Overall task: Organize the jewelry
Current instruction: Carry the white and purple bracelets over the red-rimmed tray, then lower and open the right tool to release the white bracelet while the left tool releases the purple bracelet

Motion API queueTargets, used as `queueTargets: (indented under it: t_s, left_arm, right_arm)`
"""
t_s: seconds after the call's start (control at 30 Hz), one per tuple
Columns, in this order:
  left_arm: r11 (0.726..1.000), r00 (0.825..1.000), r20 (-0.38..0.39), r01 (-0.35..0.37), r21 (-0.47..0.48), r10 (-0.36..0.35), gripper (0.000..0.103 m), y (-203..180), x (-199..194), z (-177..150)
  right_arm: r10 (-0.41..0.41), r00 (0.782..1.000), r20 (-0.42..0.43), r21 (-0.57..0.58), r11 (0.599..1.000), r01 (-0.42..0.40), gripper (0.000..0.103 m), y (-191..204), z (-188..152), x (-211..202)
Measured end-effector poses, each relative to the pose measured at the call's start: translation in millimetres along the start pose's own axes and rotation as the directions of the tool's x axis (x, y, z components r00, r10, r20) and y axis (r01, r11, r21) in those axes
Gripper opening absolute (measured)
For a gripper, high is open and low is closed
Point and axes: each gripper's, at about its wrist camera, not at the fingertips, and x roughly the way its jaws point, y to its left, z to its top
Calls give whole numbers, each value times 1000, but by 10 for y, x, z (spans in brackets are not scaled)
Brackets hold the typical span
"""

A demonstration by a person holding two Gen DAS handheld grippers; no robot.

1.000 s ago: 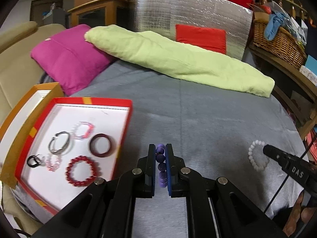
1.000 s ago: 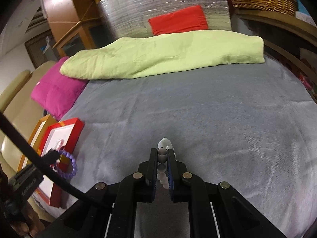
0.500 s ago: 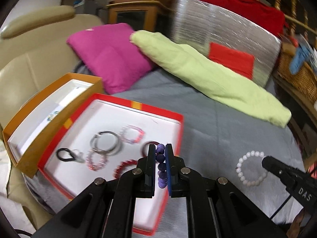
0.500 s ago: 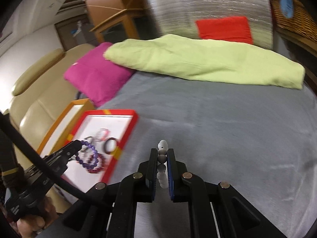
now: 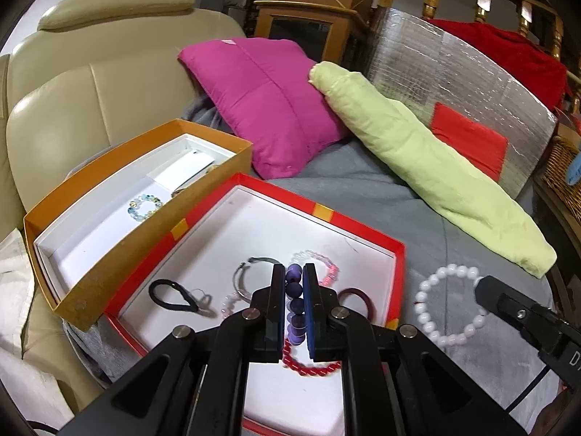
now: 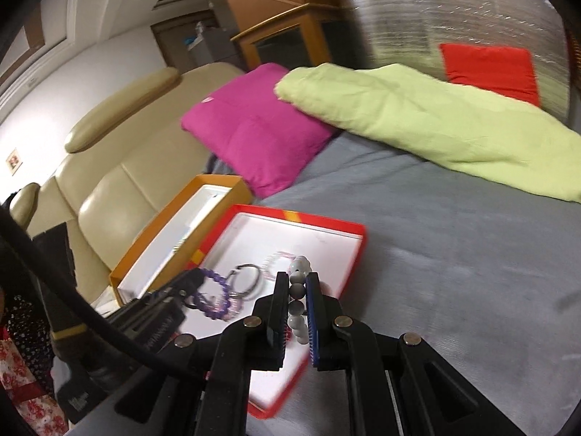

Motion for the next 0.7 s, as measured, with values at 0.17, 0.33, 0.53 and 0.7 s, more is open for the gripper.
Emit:
queueTargets:
  t_s: [0.17, 0.33, 0.53, 0.7]
  left_arm:
    - [1000, 1000, -7, -19, -24, 19, 10, 100, 97, 57]
    - [998, 999, -19, -39, -38, 39, 10, 177, 209, 81]
    - [996, 997, -34, -69, -49, 68, 10, 246, 316, 92]
    - [995, 996, -40, -81, -64, 79, 10, 300, 356, 95]
  right_arm:
    - [27, 999, -40, -2, 1000, -28, 10, 104, 51, 280]
    - [20, 997, -74, -12, 1000, -21, 10, 103, 45, 480]
    - [12, 995, -98, -13, 1000, -14, 10, 93, 69, 667]
    - [11, 994, -105, -18, 1000, -13, 10, 116, 107, 767]
